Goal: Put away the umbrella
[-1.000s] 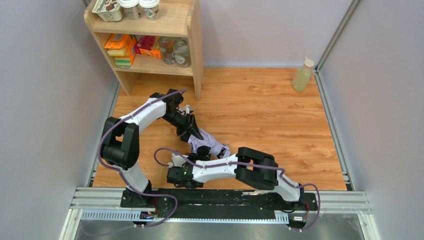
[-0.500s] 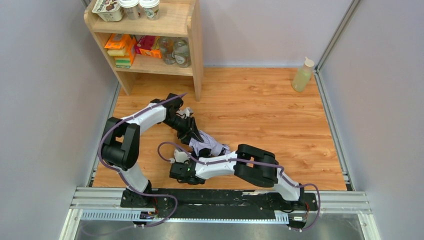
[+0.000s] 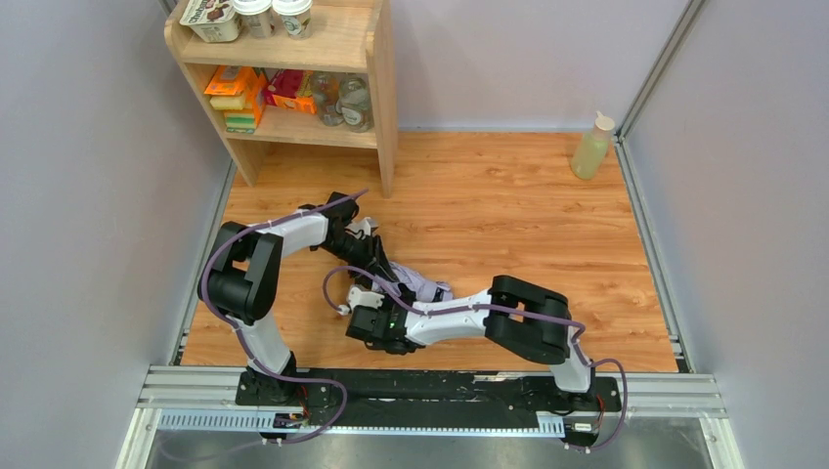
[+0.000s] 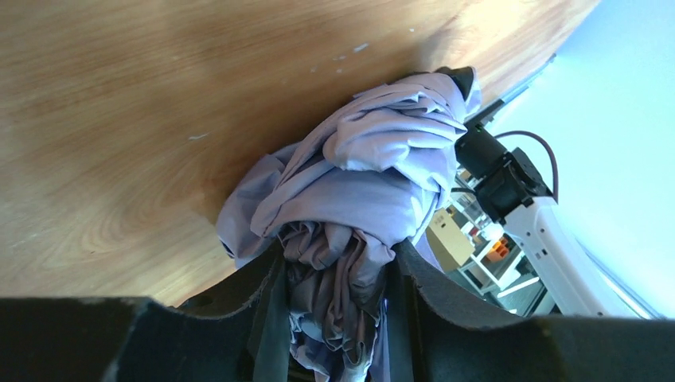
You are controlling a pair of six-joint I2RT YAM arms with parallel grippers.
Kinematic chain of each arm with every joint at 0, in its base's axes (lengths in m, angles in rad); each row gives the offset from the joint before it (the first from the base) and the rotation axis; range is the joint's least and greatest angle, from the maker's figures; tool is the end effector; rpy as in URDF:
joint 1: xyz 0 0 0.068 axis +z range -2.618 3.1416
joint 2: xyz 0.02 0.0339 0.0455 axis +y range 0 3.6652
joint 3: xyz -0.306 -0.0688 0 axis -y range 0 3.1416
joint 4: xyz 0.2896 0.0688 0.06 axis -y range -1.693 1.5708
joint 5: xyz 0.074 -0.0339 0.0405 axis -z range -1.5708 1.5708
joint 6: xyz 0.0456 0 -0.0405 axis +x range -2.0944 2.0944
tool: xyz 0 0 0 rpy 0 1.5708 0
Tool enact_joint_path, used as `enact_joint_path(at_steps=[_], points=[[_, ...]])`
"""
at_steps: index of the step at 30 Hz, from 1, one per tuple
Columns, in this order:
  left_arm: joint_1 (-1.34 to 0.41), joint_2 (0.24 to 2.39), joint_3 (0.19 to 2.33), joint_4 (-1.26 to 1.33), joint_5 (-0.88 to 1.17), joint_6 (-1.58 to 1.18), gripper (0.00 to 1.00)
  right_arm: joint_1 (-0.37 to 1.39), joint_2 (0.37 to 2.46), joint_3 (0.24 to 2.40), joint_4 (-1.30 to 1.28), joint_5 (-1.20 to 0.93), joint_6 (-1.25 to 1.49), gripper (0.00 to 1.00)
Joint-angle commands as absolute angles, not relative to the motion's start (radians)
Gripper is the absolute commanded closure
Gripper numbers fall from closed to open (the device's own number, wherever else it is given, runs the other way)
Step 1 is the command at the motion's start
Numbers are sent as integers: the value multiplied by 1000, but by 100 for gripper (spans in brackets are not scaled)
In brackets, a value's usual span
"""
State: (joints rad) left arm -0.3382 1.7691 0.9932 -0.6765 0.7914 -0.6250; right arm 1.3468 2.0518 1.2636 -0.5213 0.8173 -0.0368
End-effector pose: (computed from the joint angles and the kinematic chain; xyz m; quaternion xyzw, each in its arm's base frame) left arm 0.3114 -0.1439 0.1482 0.1091 -0.9149 0.3663 0.1298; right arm 0.1292 0.4172 0.1201 -0.5405 0.7337 -0.2396 0.3348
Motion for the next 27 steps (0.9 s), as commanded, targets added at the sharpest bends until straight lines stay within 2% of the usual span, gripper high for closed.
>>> enact_joint_path(at_steps=[1, 8, 18, 22, 27], points=[[-351, 1825, 862, -927, 262, -497, 100, 1278, 1993, 1206, -543, 608, -38, 100], [-351, 1787, 812, -913, 238, -601, 100, 1203, 1921, 1102, -459, 215, -6, 100], [-350, 1632, 696, -824, 187, -730, 100, 1109, 1784, 962, -318, -158, 66, 95], [-350, 1624, 692, -801, 205, -733, 100, 1094, 1688, 916, -276, -273, 78, 88], [-350, 1611, 718, -741, 262, -762, 100, 1094, 1435, 856, -232, -370, 164, 71]])
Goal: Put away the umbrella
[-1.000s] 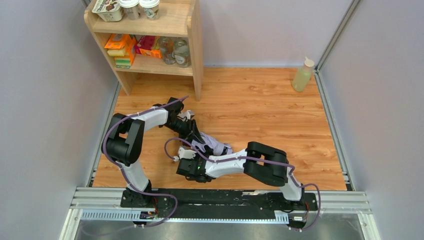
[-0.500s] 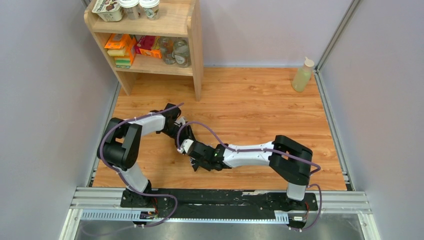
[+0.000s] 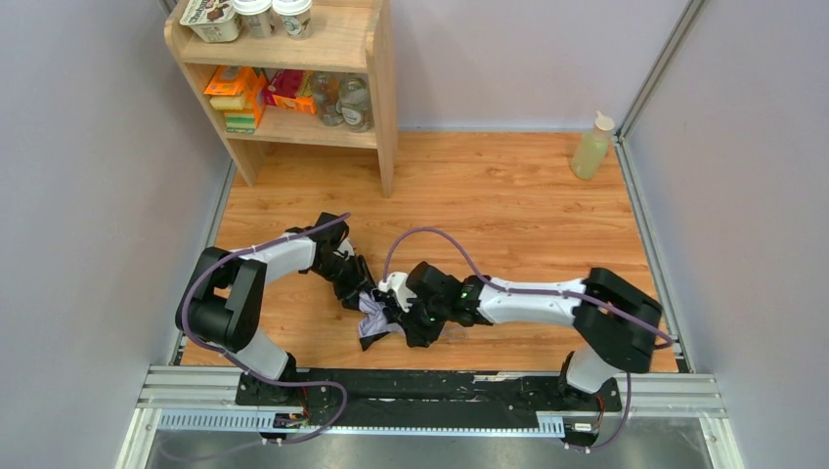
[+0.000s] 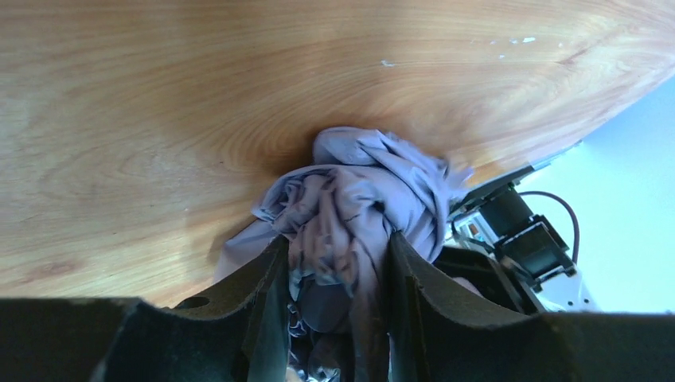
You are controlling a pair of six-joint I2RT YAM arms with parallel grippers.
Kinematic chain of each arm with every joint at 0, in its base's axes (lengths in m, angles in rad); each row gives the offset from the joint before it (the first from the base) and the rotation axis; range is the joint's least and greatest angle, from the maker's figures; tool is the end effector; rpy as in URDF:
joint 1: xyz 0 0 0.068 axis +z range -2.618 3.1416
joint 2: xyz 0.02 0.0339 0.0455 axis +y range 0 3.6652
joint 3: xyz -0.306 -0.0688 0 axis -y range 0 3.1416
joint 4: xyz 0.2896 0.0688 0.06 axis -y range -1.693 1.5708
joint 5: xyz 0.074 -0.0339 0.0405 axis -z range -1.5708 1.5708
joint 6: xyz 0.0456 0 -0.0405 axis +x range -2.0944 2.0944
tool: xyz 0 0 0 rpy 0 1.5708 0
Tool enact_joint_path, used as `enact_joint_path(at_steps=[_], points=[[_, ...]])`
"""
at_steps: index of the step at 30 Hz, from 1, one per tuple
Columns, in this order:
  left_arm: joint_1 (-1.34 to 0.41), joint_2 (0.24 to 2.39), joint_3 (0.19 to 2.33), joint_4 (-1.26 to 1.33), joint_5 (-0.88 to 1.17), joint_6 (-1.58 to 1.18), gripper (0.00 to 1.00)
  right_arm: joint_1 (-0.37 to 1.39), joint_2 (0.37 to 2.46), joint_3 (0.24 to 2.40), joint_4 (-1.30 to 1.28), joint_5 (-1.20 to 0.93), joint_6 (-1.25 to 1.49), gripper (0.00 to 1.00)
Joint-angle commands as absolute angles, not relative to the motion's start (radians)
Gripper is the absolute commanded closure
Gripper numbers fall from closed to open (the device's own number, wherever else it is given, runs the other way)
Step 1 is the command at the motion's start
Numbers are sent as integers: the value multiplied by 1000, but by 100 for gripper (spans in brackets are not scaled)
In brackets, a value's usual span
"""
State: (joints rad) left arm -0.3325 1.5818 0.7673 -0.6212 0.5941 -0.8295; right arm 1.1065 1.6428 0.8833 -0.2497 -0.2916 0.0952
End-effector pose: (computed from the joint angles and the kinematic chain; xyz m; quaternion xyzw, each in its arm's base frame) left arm 0.2571 -0.1158 0.1392 0.2155 -0.9296 0.2795 0.1063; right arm 0.1477 0.3242 0.1632 -0.4957 0.8122 0.2702 0.1472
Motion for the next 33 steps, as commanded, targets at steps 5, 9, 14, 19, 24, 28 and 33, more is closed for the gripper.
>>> enact_joint_path(at_steps=[5, 9, 14, 19, 24, 28, 33], points=[[-347, 1617, 787, -721, 245, -767, 100, 1077, 1197, 847, -284, -227, 231, 46], [-334, 1677, 847, -719, 271, -746, 92, 1003, 1097, 842, -310, -230, 270, 42], [-302, 1655, 911, -716, 259, -726, 53, 983, 1072, 853, -362, -204, 245, 41], [-232, 1592, 1038, -791, 224, -657, 23, 965, 1088, 844, -376, -198, 238, 41], [-170, 1468, 1144, -941, 120, -601, 19, 948, 1083, 877, -422, -134, 262, 39], [-163, 1329, 1258, -1063, -35, -575, 19, 931, 996, 897, -504, 79, 328, 30], [-166, 1053, 1299, -999, 104, -609, 19, 930, 809, 934, -687, 426, 377, 13]])
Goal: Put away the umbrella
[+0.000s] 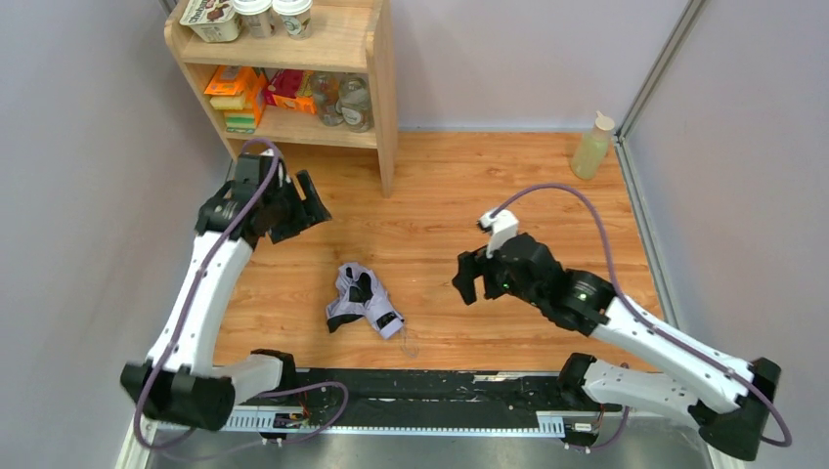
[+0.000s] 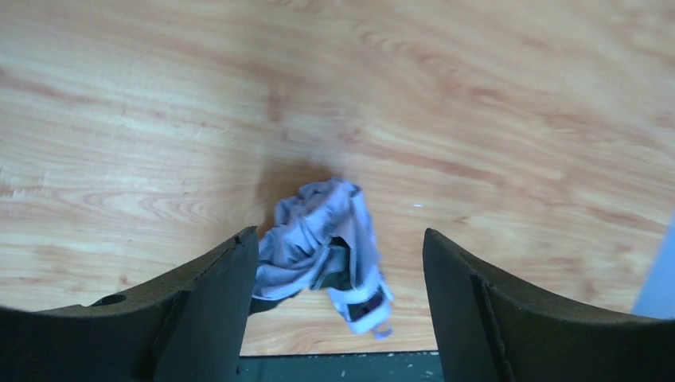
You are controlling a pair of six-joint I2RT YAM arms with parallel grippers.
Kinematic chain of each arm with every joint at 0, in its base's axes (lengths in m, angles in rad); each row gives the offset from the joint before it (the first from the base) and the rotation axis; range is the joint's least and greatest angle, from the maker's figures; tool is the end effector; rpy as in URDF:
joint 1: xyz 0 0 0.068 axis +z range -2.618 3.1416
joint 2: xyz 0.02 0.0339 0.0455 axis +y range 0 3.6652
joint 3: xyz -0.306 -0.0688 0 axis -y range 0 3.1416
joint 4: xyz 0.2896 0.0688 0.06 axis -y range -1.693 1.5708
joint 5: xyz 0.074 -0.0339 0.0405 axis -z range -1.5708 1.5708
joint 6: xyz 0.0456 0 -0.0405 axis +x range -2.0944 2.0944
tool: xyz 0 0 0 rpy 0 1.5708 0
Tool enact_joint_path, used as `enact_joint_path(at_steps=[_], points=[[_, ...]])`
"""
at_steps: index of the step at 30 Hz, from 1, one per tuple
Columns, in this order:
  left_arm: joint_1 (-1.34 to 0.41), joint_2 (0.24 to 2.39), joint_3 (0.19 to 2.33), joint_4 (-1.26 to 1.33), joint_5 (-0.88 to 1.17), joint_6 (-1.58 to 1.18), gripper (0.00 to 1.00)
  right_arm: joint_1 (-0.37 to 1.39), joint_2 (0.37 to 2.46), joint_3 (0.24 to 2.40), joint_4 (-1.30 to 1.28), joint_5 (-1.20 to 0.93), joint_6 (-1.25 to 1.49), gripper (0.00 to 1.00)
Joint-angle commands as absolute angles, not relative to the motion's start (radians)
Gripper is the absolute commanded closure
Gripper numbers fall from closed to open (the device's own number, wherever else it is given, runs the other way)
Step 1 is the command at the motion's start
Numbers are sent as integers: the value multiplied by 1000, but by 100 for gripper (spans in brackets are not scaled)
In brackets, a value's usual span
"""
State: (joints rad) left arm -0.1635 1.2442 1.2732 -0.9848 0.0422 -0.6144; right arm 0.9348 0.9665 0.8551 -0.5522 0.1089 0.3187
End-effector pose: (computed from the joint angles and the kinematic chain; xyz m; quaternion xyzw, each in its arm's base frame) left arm 0.2745 -0.0472 0.3740 -0.2068 0.9302 -0.1334 0.2724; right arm 0.1433 0.1858 0.3192 -0.2494 0.8625 0.2170 0.3831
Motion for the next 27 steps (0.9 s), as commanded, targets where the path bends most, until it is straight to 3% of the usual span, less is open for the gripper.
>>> enact_joint_path(at_steps=[1, 5, 12, 22, 27], points=[[-169, 1008, 1269, -924, 138, -624, 19, 930, 763, 939, -715, 486, 382, 9], [-204, 809, 1177, -676, 323, -692, 19, 930, 531, 979, -788, 681, 364, 0], [-235, 761, 1297, -569, 525, -680, 19, 930, 266, 1113, -836, 861, 266, 0], [-235, 664, 1417, -589, 353, -531, 19, 930, 232, 1259, -839, 940, 144, 0], [-235, 646, 1442, -589, 310, -499, 19, 931, 235, 1293, -845, 884, 78, 0]])
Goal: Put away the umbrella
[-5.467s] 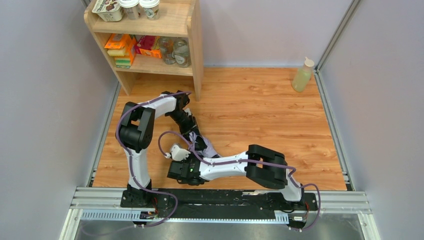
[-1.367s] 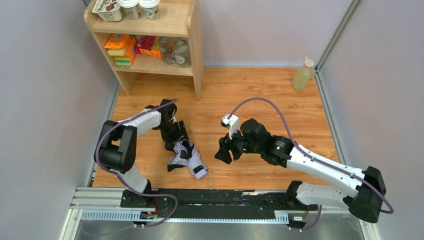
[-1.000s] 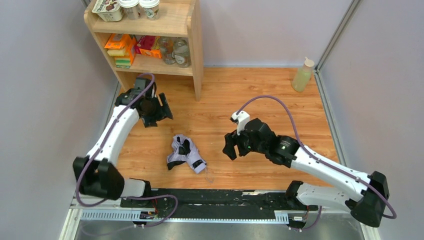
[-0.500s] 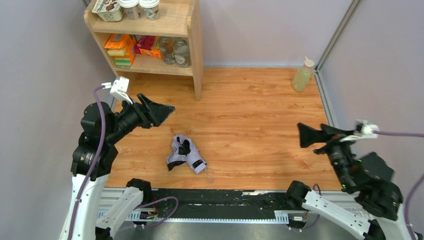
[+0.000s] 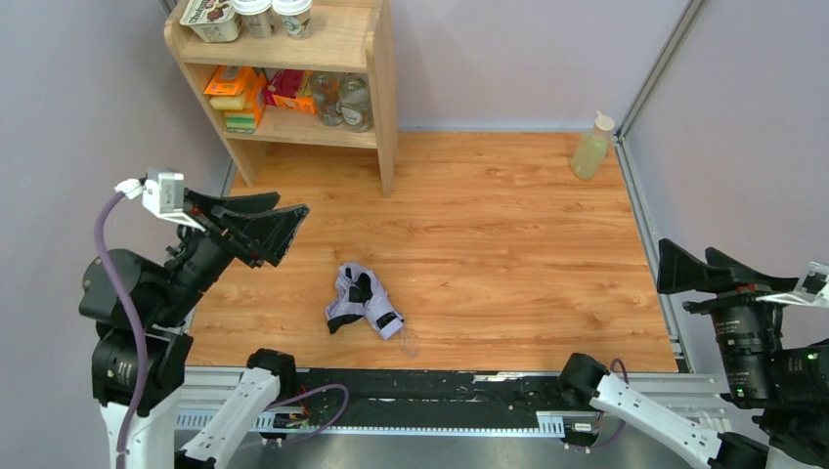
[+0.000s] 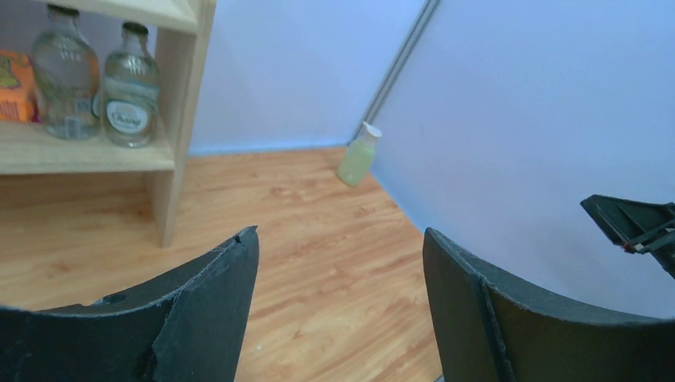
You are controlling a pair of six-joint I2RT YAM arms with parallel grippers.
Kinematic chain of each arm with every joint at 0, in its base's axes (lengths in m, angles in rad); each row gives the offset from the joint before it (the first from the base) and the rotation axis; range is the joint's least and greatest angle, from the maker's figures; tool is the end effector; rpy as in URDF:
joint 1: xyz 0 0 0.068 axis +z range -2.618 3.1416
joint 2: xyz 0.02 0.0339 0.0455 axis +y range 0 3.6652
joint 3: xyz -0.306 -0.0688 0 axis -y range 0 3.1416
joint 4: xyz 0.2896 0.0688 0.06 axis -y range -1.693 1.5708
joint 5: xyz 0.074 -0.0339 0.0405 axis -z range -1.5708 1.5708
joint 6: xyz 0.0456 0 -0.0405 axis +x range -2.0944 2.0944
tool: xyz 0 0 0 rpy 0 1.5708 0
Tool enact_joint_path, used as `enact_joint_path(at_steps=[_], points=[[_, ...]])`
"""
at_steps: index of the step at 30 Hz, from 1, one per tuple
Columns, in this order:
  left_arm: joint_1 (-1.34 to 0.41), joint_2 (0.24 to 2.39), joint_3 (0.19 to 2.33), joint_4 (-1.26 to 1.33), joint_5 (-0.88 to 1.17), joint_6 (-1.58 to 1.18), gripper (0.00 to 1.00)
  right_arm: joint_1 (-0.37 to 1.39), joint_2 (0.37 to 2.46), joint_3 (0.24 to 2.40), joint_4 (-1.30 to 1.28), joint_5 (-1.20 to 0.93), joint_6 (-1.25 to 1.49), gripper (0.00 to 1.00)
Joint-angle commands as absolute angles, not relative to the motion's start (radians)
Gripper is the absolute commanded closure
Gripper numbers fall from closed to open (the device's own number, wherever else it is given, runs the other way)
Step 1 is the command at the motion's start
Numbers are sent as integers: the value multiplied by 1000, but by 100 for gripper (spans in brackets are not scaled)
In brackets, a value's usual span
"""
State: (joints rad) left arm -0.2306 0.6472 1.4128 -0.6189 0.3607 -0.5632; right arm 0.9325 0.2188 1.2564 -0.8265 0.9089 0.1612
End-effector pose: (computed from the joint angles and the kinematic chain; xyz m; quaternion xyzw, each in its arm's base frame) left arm 0.0533 -0.0290 0.5590 0.0275 0.6564 -0.3960 0.6415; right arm -0.0208 -0.0884 0.4812 0.1038 0.6518 0.1276 0.7403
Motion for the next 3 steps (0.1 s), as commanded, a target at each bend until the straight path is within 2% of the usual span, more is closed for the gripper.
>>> enact_joint_path(at_steps=[1, 3], points=[[-235, 647, 1446, -592, 305, -497, 19, 931, 244, 1308, -863, 888, 98, 0], [-235, 646, 1451, -592, 307, -491, 19, 937, 242, 1327, -871, 862, 97, 0]])
